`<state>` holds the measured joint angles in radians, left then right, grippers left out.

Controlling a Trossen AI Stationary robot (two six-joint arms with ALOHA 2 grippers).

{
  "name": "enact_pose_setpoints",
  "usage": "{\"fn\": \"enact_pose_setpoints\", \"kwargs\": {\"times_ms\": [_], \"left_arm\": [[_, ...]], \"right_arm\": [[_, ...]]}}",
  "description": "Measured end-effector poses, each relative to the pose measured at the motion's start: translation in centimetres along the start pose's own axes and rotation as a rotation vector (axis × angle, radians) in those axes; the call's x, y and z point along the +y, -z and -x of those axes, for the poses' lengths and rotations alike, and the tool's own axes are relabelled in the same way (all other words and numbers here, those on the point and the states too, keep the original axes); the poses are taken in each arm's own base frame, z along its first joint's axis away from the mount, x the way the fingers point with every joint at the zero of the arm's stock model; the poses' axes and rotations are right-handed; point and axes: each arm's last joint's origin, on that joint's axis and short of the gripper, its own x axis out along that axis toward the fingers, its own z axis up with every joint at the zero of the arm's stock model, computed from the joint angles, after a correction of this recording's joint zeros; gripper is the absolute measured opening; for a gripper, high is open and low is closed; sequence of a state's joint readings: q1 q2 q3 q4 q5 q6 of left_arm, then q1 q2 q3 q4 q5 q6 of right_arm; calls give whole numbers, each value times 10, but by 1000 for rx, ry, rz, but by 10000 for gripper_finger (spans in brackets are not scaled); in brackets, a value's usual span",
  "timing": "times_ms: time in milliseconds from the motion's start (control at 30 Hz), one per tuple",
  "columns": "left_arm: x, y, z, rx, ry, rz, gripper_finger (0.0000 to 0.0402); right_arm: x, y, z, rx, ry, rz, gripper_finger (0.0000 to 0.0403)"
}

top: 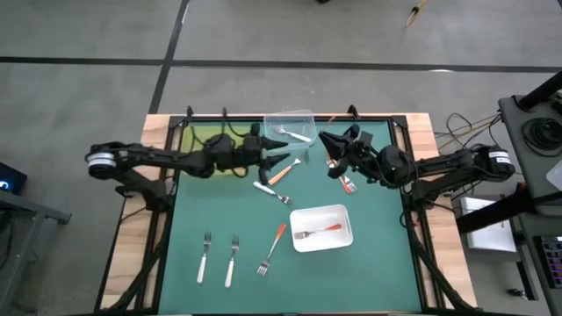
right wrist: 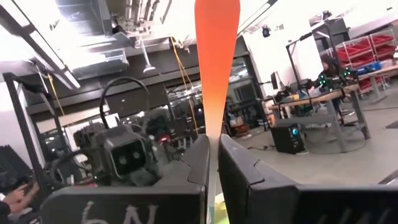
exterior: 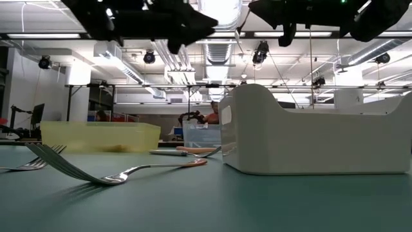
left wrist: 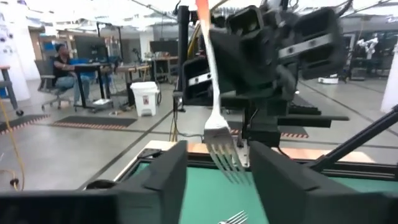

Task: Sort silverware by color (type)
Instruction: Put the orange fork into the white bin

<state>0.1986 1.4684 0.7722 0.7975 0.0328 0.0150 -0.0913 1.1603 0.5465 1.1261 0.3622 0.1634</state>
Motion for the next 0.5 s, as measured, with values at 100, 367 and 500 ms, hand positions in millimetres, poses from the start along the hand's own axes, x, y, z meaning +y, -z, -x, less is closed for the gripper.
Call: {"fn": "enact_pose_setpoints", "kwargs": {"times_ms": [100, 367, 500], "left_arm": [[1, 7, -16, 20, -19, 4, 205], [1, 18, -40, 46, 5, 16, 244], [0, 19, -46, 46, 38, 38, 244]], "right_arm": [[0, 0, 0, 2, 0, 7, 12], [0, 2, 0, 17, 2, 51, 12], [0, 2, 0, 18, 2, 77, 12]]}}
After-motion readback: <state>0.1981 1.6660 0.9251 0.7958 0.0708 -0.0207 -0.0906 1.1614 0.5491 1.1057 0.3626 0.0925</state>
